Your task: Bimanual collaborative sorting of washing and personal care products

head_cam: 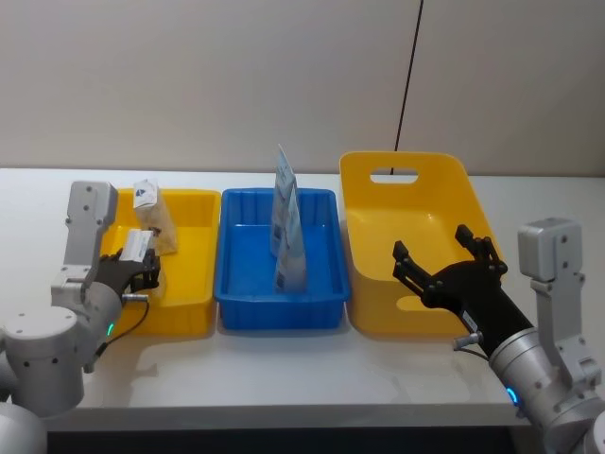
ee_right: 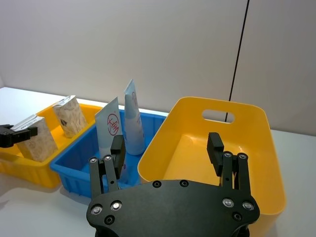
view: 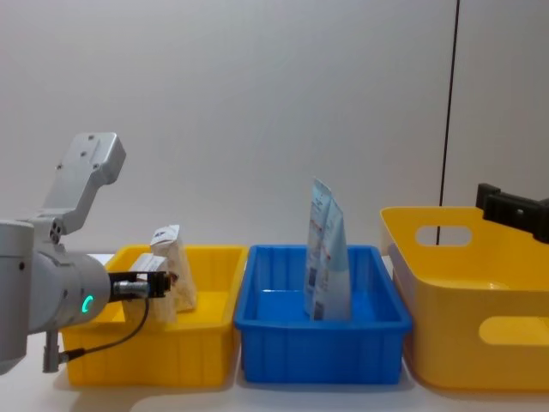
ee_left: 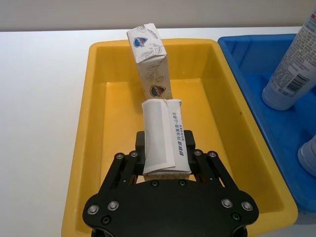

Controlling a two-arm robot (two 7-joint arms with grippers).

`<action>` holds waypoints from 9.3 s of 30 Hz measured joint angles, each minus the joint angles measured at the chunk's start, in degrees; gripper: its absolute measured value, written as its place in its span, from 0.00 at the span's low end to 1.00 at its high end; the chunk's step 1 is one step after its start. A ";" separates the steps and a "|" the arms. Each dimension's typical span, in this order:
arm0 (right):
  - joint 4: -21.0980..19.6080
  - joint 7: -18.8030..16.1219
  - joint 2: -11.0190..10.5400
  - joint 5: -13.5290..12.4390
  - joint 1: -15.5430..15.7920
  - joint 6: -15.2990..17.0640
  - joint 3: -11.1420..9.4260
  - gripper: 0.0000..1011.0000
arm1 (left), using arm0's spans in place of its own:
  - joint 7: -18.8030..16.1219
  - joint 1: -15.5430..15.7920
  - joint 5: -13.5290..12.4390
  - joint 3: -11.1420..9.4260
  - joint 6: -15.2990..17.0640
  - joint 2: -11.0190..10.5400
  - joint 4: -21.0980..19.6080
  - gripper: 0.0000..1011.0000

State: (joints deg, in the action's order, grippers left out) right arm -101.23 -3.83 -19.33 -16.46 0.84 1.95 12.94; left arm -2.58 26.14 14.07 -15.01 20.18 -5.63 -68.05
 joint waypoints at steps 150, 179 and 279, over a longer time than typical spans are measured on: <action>0.00 0.00 0.00 0.00 0.00 0.00 0.00 0.99 | 62.81 16.82 8.07 -19.64 -19.89 -21.22 -9.71 0.38; 0.24 -1.16 -0.23 -0.36 -0.24 -0.32 -0.20 0.99 | 64.87 17.31 9.71 -20.65 -21.77 -21.65 -8.80 0.38; 26.48 -59.42 -13.52 -15.92 -32.64 -3.45 12.77 0.99 | 65.08 17.33 9.88 -20.78 -22.00 -21.65 -8.68 0.38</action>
State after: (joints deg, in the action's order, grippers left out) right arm -74.75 -63.24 -32.85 -32.38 -31.80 -1.50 25.71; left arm 62.50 43.47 23.95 -35.80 -1.82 -27.27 -76.73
